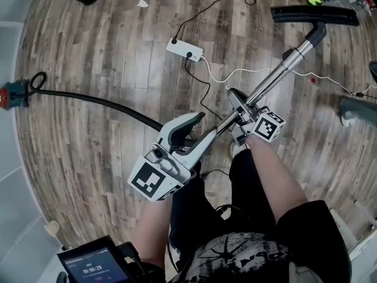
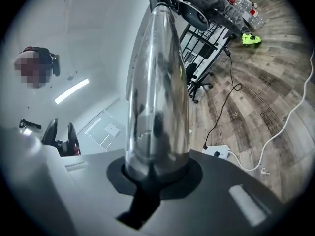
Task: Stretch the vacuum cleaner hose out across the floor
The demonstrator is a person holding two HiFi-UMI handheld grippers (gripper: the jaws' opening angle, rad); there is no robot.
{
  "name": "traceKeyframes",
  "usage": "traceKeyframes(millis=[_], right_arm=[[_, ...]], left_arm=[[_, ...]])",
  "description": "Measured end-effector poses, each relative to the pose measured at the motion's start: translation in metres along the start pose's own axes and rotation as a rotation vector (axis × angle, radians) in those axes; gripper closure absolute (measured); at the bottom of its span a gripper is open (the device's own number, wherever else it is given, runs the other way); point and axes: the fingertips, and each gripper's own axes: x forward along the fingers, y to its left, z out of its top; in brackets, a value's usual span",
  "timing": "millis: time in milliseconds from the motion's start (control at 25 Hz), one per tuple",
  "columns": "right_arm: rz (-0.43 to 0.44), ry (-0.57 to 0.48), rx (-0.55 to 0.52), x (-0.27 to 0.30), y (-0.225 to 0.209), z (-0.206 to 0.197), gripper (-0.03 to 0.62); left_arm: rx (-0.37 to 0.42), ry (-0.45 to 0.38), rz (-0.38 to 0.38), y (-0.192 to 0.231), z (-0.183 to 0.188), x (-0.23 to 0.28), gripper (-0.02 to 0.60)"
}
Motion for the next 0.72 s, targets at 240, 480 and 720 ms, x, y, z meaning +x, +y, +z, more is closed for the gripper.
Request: traceKeyframes(millis=[240,480,720], right_arm=[[0.042,0.035,-0.035,0.033,-0.064,-0.014,0.543],[0.09,0.016,0.001,0.072,-0.125,-0.029,0.545],[0.05,-0.01,0.076,0.079,-0.231,-0.06,0.545]], left_arm=[[0.038,0.016,-0.014,0.036,-0.065,0.043,0.442],[0.099,-0.011,0.013,0.072,-0.103,0.054,0.44],[0.14,-0.031,0.091,0.103,-0.155,0.058,0.45]])
